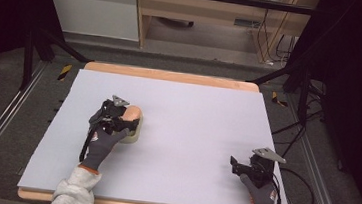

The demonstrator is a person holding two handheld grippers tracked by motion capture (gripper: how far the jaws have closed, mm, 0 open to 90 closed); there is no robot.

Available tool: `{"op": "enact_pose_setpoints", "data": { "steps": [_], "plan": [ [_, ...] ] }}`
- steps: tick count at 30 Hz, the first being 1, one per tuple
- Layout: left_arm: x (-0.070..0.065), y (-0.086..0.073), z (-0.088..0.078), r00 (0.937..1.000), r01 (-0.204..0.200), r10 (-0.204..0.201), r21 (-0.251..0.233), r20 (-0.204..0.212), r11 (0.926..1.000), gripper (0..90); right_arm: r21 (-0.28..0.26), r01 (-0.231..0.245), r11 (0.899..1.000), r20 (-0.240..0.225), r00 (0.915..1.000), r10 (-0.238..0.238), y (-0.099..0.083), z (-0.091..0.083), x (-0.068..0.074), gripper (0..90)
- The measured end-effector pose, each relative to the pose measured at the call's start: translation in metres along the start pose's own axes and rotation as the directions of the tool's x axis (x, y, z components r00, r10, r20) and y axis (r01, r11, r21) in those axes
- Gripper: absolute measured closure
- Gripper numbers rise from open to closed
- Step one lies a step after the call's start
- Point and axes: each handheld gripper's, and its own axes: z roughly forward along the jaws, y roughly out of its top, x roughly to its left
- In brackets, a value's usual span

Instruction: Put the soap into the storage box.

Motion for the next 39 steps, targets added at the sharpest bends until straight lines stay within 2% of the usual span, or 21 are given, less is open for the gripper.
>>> {"op": "enact_pose_setpoints", "data": {
  "steps": [19,39],
  "plan": [
    [0.005,-0.01,0.018,0.9997,0.011,-0.011,0.041,-0.021,0.9991,31.7,0.001,0.0,1.0,-0.002,1.0,0.0,0.0,0.001,0.001,7.1],
    [0.005,-0.014,0.026,0.9997,0.01,-0.009,0.07,-0.025,0.9975,31.6,0.002,0.006,1.0,0.0,1.0,-0.006,0.0,0.001,0.001,7.1]
  ]
}}
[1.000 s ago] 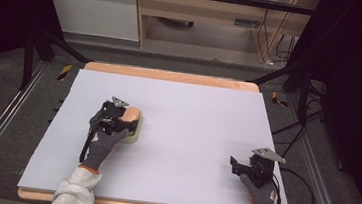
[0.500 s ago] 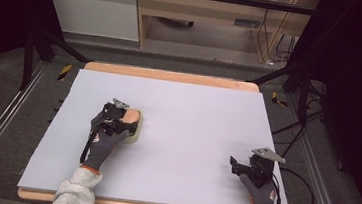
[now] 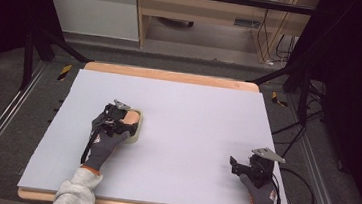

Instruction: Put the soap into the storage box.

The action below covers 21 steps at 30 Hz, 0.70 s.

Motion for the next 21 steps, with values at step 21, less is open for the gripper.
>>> {"op": "enact_pose_setpoints", "data": {
  "steps": [21],
  "plan": [
    [0.0002,0.0005,-0.0016,0.9999,-0.013,0.013,-0.001,0.003,0.9999,29.6,0.003,0.0,1.0,-0.002,1.0,0.0,0.0001,-0.0007,0.0006,7.1]
  ]
}}
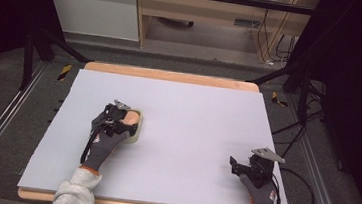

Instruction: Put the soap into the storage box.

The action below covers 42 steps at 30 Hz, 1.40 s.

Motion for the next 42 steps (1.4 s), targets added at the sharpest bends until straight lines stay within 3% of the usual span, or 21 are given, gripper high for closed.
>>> {"op": "enact_pose_setpoints", "data": {
  "steps": [13,19,29,33,42],
  "plan": [
    [-0.002,0.005,-0.024,0.9995,0.002,0.001,-0.071,0.033,0.9975,27.6,-0.005,-0.002,1.0,0.009,1.0,0.002,0.0,0.0,-0.001,7.1],
    [-0.005,-0.001,-0.037,0.9981,-0.023,0.029,-0.109,0.055,0.9937,26.4,-0.011,-0.007,1.0,0.019,0.9998,0.007,0.0,-0.001,-0.001,6.6],
    [0.001,-0.028,-0.058,0.9967,-0.026,0.038,-0.161,0.071,0.9867,25.6,-0.013,-0.007,1.0,0.028,0.9996,0.007,-0.001,-0.002,-0.003,6.6],
    [0.003,-0.043,-0.06,0.9973,-0.045,0.053,-0.157,0.051,0.9866,25.3,-0.015,-0.009,1.0,0.033,0.9994,0.01,-0.001,-0.003,-0.004,6.6],
    [0.018,-0.068,-0.068,0.9994,-0.024,0.028,-0.163,0.021,0.9864,23.3,-0.011,-0.009,1.0,0.04,0.9991,0.01,-0.002,-0.004,-0.005,6.5]
  ]
}}
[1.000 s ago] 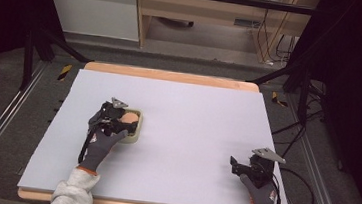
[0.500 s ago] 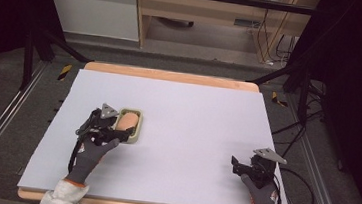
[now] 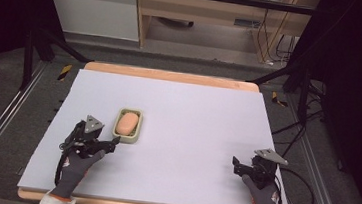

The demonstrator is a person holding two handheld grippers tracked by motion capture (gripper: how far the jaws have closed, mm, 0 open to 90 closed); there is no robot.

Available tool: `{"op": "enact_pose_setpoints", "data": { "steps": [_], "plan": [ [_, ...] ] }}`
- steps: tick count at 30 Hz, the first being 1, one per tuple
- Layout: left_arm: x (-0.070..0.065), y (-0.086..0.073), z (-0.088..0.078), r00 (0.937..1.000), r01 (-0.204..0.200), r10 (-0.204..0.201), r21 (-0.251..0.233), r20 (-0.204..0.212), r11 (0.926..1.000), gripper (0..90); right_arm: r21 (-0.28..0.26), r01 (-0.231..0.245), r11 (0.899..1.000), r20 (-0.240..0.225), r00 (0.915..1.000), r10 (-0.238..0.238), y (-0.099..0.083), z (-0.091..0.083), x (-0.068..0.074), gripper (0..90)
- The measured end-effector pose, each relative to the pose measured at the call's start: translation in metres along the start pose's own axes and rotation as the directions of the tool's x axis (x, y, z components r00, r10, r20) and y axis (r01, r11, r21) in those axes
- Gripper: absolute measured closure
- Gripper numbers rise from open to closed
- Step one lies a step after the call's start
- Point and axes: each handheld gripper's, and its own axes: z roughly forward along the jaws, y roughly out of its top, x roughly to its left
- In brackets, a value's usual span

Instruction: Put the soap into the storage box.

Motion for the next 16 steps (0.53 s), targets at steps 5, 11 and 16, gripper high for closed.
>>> {"op": "enact_pose_setpoints", "data": {
  "steps": [5,11,16],
  "plan": [
    [0.009,-0.013,-0.006,1.0,0.009,-0.009,0.002,-0.003,1.0,22.6,0.0,-0.003,1.0,0.003,1.0,0.003,-0.001,0.0,-0.001,6.4],
    [0.015,-0.027,-0.008,0.9992,0.026,-0.025,0.018,-0.031,0.9995,22.8,0.002,-0.002,1.0,0.007,1.0,0.002,-0.001,-0.001,-0.002,6.4],
    [0.019,-0.03,-0.009,0.9988,0.025,-0.024,0.031,-0.042,0.9992,22.7,0.002,-0.001,1.0,0.011,0.9999,0.001,-0.001,-0.001,-0.003,6.4]
  ]
}}
